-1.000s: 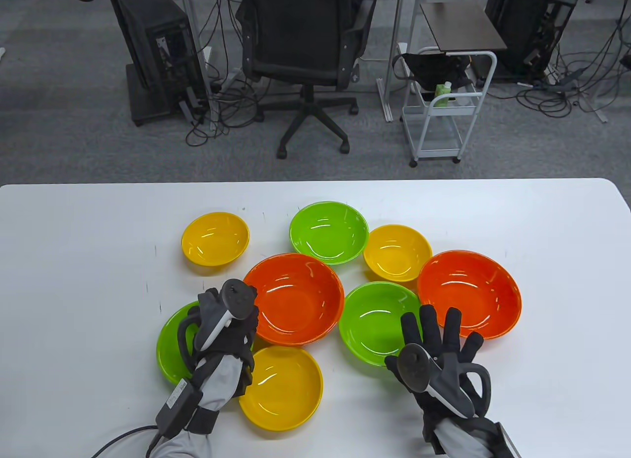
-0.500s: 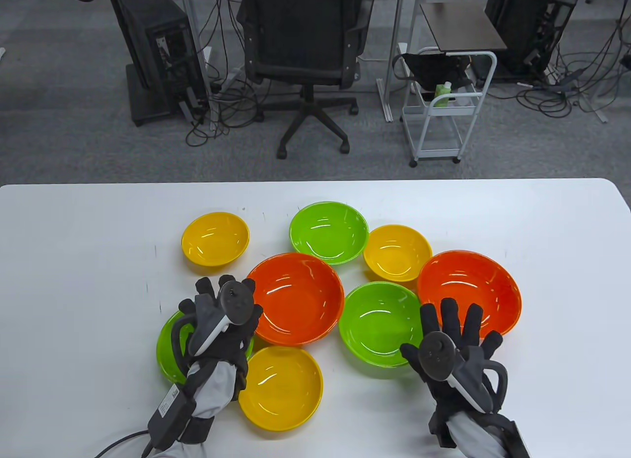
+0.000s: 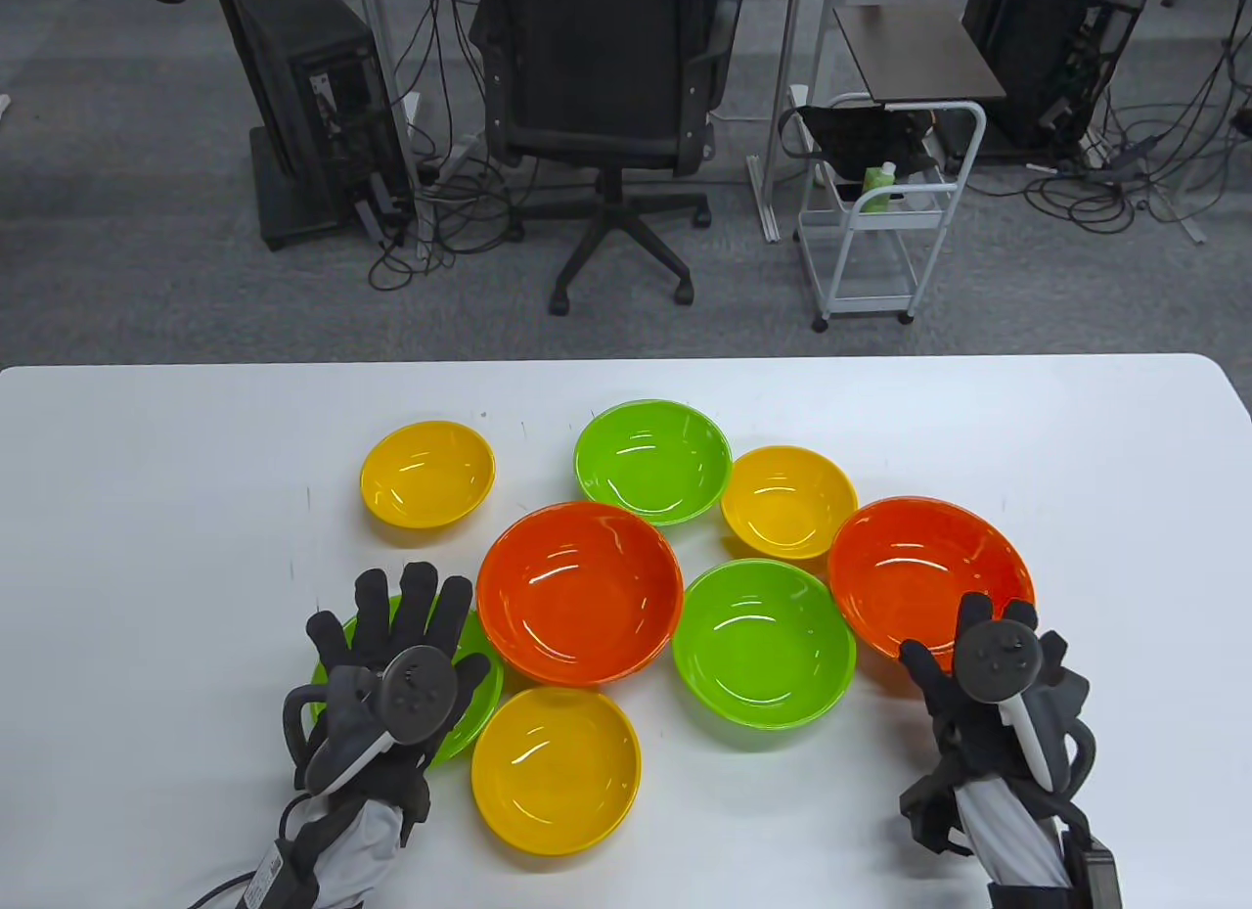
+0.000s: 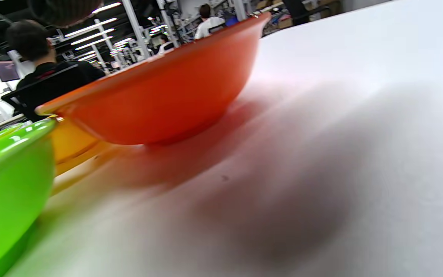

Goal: Nest bowls by color group

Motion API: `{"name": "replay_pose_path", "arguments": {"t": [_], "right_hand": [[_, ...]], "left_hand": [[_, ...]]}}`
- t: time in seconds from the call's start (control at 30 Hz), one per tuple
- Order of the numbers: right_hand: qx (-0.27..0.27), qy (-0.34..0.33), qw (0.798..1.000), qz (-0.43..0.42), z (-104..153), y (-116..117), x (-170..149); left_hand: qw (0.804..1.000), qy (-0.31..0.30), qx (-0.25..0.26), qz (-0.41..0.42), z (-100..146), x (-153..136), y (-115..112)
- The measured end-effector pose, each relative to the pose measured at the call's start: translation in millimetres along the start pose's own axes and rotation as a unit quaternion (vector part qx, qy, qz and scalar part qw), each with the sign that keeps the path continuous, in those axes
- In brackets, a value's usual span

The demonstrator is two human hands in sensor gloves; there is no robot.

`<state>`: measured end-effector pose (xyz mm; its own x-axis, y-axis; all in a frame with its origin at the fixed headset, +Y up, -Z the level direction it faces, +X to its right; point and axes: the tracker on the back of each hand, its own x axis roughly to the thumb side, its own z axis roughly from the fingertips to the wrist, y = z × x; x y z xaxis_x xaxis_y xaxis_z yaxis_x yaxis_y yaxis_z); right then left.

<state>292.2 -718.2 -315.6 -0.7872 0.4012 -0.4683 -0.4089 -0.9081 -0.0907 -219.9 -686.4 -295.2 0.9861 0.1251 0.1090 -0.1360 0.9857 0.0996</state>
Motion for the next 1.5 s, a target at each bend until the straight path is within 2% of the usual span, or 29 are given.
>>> {"name": "replay_pose_path", "arguments": {"t": [0.13, 0.27, 0.33, 0.6, 0.93, 1.3, 1.5], "right_hand": [[0.014, 0.041, 0.998, -0.039, -18, 4, -9], [0.040, 0.074, 0.994, -0.066, -32, 13, -14], [0.057, 0.076, 0.992, -0.083, -36, 18, -16], [0.068, 0.109, 0.982, -0.141, -42, 19, -32], [0.086, 0.090, 0.964, -0.237, -46, 24, -37], [0.049, 0.093, 0.948, -0.300, -42, 14, -39], [0.035, 0.066, 0.950, -0.303, -33, 5, -33]], "left_hand": [[1.000, -0.021, 0.013, -0.018, 6, 0, -2], [0.999, -0.029, 0.003, -0.024, 5, -2, -8], [0.999, -0.029, -0.006, -0.024, 4, -3, -11], [0.999, -0.018, -0.031, -0.021, 1, -12, -19], [0.999, 0.000, -0.022, -0.027, 1, -15, -16], [1.000, 0.003, -0.027, -0.004, -1, -22, -18], [1.000, 0.006, -0.027, 0.003, 0, -24, -17]]}}
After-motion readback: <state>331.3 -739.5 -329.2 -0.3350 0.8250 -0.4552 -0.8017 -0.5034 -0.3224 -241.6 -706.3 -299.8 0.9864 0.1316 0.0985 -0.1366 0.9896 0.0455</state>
